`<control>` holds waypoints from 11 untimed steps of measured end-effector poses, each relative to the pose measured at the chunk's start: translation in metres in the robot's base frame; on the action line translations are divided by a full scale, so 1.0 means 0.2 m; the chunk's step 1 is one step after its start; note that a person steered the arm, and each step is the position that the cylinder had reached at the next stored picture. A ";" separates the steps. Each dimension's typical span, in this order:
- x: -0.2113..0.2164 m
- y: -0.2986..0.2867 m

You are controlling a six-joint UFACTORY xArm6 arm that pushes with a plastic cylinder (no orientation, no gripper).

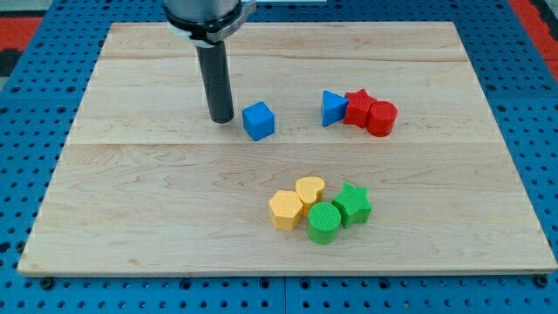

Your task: Push the red blocksblue blocks towards up slightly

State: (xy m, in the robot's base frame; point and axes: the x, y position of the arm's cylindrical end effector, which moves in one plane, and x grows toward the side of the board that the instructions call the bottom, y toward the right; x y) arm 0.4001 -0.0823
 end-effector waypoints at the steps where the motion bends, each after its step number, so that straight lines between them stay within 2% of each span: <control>1: 0.10 0.51; 2: 0.15 0.75; 3: 0.15 0.68; 4: 0.29 0.87; 5: 0.26 1.16; 6: 0.05 1.09; 7: 0.24 1.09; 8: 0.37 0.96; 9: 0.14 1.00; 10: 0.05 1.04; 11: 0.05 1.06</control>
